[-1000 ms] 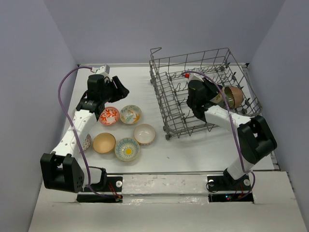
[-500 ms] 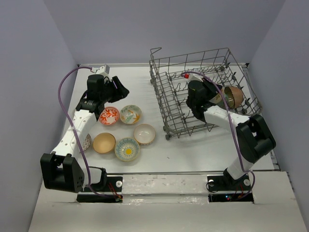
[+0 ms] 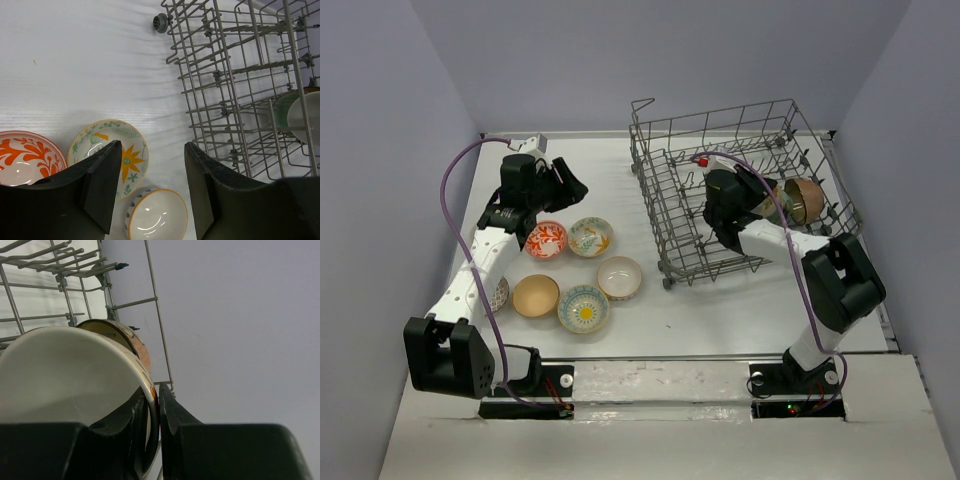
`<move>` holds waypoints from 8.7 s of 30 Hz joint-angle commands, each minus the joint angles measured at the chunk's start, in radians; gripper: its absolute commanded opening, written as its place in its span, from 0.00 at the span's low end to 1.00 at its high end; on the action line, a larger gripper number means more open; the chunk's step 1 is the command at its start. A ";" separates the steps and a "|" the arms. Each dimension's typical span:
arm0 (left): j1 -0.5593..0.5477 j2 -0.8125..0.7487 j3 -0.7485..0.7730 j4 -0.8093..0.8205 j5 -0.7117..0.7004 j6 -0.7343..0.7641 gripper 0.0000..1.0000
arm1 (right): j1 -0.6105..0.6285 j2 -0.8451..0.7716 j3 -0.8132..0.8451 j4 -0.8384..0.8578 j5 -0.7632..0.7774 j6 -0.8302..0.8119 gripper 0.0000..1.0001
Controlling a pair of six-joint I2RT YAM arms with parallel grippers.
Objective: Load the bowls into the dish rack
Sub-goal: Insert the bowl into the dish rack, then pick up the bowl from the corner of the board, then pass from the left arm to the right
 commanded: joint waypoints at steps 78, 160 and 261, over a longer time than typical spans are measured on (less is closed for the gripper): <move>0.008 0.003 -0.011 0.056 0.040 -0.007 0.62 | 0.057 0.097 0.198 -0.479 -0.194 0.769 0.49; 0.520 0.202 -0.071 -0.124 -0.460 -0.198 0.58 | 0.057 -0.389 0.157 -0.736 -0.771 1.358 0.70; 0.160 0.116 0.481 -0.171 -0.248 -0.076 0.00 | 0.057 -0.247 0.509 -0.835 -0.993 1.433 0.70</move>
